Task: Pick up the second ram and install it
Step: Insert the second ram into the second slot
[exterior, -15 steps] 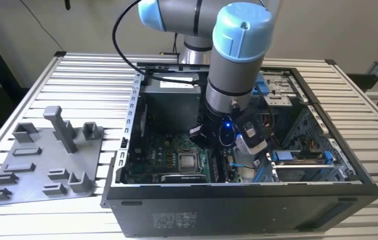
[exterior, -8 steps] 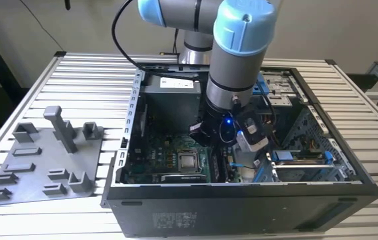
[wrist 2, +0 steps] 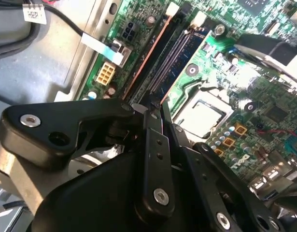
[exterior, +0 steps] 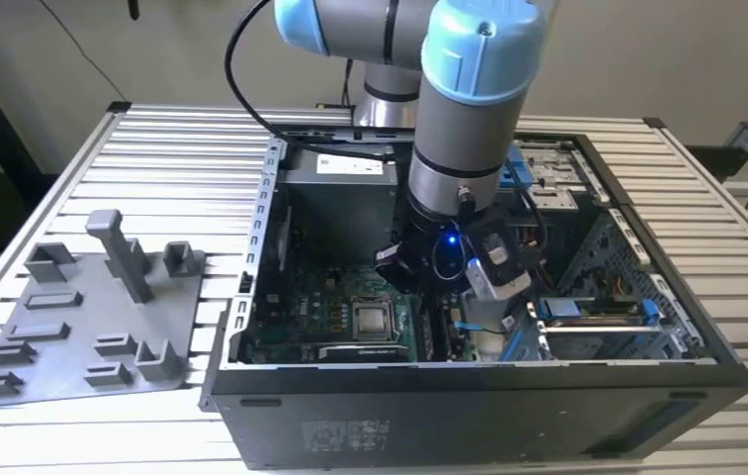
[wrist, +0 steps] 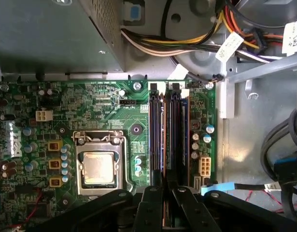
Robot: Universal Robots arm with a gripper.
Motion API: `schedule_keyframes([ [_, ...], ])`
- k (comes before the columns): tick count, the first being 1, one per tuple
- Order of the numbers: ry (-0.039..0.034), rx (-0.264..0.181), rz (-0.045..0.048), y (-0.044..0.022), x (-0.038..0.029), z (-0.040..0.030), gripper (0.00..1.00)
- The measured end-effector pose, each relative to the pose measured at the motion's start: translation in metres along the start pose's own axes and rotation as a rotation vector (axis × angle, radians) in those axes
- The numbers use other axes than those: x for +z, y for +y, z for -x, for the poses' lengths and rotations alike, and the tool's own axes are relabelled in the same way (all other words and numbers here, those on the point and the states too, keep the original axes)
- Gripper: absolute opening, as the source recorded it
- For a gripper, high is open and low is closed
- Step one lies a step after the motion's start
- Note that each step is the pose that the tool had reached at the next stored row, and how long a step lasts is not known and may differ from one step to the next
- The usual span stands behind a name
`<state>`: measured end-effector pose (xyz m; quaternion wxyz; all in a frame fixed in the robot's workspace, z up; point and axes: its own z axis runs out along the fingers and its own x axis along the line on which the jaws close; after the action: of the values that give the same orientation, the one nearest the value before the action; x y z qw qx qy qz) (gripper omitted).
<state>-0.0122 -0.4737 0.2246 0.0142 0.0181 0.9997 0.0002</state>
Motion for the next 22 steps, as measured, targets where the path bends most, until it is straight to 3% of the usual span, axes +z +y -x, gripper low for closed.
schedule_keyframes([
  [22,0.0,0.0,-0.0005,0.0055,0.0061,-0.0004,0.14],
])
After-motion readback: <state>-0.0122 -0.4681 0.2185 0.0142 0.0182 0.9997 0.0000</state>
